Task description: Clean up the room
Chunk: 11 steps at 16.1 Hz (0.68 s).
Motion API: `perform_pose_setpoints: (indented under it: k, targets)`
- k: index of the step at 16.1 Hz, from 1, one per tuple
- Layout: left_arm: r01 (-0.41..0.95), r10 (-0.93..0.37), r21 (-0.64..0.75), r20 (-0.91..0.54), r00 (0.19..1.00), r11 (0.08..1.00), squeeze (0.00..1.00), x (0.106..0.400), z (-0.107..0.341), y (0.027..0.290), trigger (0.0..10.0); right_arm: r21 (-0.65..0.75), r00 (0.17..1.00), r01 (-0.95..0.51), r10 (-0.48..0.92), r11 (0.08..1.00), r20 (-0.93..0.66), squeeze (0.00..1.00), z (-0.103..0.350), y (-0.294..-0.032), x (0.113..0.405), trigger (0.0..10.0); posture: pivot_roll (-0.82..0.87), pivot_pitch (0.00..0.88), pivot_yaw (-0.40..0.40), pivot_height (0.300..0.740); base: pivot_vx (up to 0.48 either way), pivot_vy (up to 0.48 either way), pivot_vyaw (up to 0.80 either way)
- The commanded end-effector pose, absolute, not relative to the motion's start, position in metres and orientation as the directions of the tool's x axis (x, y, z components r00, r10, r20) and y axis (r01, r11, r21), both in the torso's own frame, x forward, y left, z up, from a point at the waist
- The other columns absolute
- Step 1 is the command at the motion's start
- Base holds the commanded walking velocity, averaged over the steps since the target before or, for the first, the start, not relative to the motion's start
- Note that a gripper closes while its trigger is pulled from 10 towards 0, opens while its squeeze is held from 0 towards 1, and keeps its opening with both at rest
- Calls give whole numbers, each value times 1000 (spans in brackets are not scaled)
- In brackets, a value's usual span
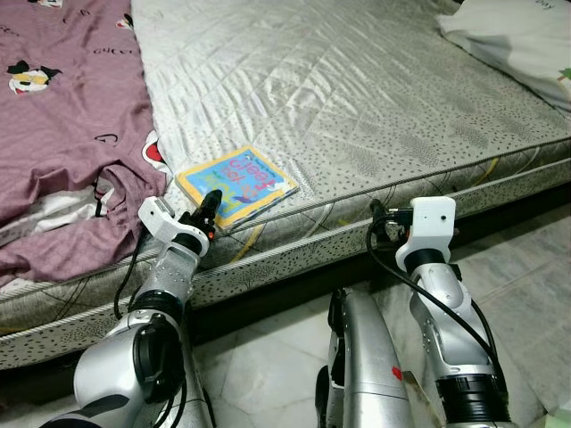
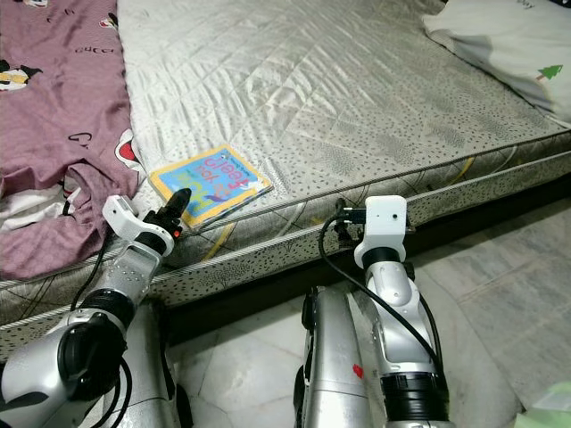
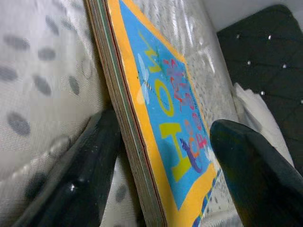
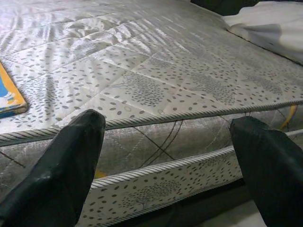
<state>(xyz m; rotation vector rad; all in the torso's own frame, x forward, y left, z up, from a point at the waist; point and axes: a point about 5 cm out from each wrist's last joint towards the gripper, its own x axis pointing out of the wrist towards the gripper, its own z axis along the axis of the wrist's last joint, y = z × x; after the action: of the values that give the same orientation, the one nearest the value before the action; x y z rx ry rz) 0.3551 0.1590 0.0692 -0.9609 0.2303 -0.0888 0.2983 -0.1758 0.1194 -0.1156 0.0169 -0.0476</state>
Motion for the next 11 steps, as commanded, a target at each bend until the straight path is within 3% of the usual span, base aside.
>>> perform_pose_setpoints:
  k: [1, 5, 10, 11]
  targets:
    - [-47, -252, -836, -218, 943, 546, 0, 348, 57, 144, 10000, -121, 998, 57, -59, 991, -8, 0, 122, -181, 297, 10000, -104, 35, -56, 453, 0, 0, 0]
    - [-88, -307, -833, -297, 904, 547, 0, 341, 46, 137, 10000, -136, 998, 63, -66, 989, -15, 0, 122, -186, 290, 10000, -125, 53, -59, 453, 0, 0, 0]
    - [-72, -350, -848, -293, 890, 525, 0, 341, 46, 131, 10000, -145, 997, 66, -70, 987, -22, 0, 122, -189, 286, 10000, -145, 66, -66, 453, 0, 0, 0]
    - [-45, -376, -870, -259, 890, 491, 0, 342, 49, 128, 9294, -148, 997, 66, -70, 987, -25, 0, 123, -189, 285, 10000, -149, 69, -67, 453, 0, 0, 0]
